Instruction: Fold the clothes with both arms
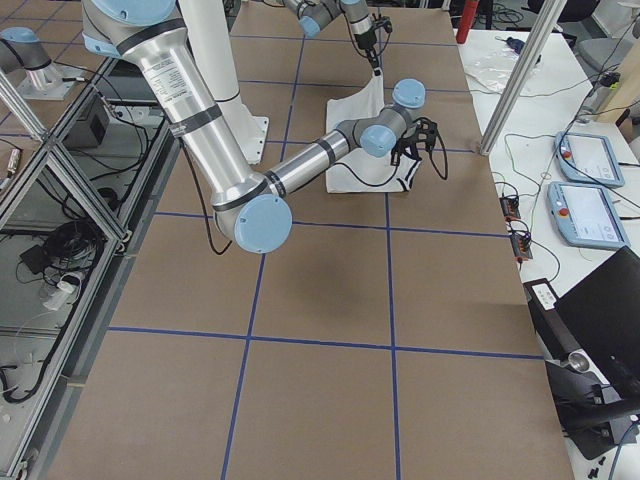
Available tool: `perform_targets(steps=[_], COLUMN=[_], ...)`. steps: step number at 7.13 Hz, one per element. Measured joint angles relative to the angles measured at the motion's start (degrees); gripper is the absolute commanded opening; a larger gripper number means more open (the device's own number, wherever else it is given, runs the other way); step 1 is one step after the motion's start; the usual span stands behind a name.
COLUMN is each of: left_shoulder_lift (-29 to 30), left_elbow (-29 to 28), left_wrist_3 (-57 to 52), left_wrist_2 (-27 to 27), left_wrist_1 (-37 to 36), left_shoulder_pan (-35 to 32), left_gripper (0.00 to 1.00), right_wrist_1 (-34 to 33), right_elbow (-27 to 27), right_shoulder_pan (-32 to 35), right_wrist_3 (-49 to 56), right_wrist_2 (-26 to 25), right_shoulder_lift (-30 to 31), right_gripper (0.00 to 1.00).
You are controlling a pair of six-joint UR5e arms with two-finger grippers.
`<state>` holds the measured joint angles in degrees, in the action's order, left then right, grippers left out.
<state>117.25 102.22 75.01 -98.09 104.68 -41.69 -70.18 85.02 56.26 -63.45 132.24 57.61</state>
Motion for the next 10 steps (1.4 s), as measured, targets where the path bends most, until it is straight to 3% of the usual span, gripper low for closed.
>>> perform_targets(steps=[5,10], left_shoulder_lift=[0.2,2.8], left_elbow=[-9.5,-13.0], left_wrist_3=[-0.5,0.2], left_wrist_2=[0.1,-0.1], left_wrist_1=[9.9,13.6], left_shoulder_pan=[-2.6,-3.0], left_gripper=[0.0,0.0], right_wrist_1=[2.0,2.1], right_elbow=[-8.3,-8.9], right_shoulder_pan=[0.1,-0.3], right_wrist_3=[-0.1,-0.4], right_wrist_2=[-1.0,-1.8], right_shoulder_lift=[-5.3,-6.1], right_gripper=[0.0,0.0])
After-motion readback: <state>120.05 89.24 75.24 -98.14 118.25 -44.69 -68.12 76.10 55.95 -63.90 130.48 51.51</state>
